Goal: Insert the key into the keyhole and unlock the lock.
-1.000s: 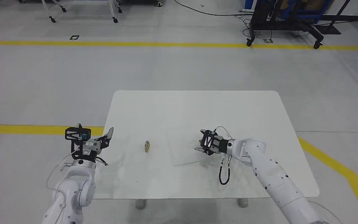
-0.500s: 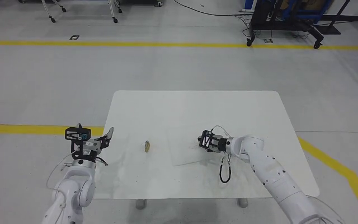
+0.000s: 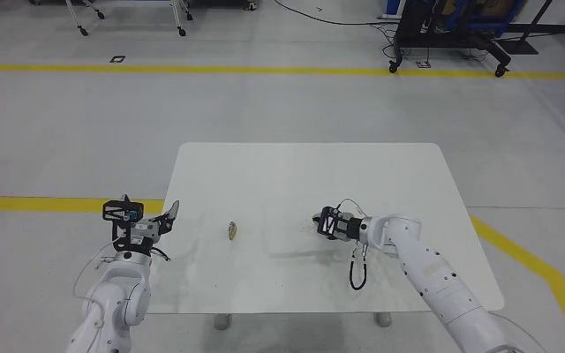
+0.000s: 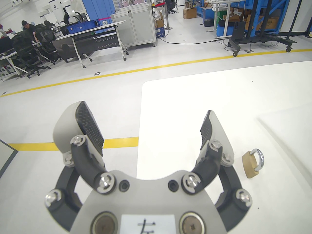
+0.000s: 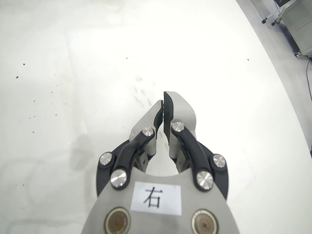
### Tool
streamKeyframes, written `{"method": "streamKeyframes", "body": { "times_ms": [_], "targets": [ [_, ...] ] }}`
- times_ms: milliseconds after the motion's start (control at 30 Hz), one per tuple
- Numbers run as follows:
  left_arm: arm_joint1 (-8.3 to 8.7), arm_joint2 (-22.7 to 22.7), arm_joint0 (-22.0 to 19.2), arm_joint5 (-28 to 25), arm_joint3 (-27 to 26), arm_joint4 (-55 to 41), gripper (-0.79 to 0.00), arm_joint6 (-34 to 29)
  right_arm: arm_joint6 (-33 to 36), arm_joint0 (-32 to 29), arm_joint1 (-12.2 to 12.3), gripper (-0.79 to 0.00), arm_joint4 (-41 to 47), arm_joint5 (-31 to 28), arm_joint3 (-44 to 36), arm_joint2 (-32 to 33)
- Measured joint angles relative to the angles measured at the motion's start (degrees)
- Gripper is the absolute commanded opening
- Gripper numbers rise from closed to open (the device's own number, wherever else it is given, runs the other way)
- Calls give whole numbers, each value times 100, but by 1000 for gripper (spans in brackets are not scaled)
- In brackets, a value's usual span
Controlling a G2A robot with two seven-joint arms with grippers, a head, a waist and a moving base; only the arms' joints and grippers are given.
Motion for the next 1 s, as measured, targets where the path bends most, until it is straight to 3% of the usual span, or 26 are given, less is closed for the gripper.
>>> {"method": "streamKeyframes", "body": {
  "times_ms": [633, 700, 867, 1000],
  "targets": [
    [1, 12, 2, -15, -10, 19, 0, -5, -124, -282, 99, -785, 53, 19, -347, 264],
    [8, 140, 8, -118, -132, 275, 0, -98, -124, -282, 99, -785, 53, 19, -347, 264],
    [-9, 1022, -191, -497, -661, 1501, 0, -723, -124, -282, 99, -785, 53, 19, -347, 264],
    [-9, 977, -189, -489, -650, 1489, 0, -664, -124, -282, 99, -785, 53, 19, -347, 264]
  ]
}}
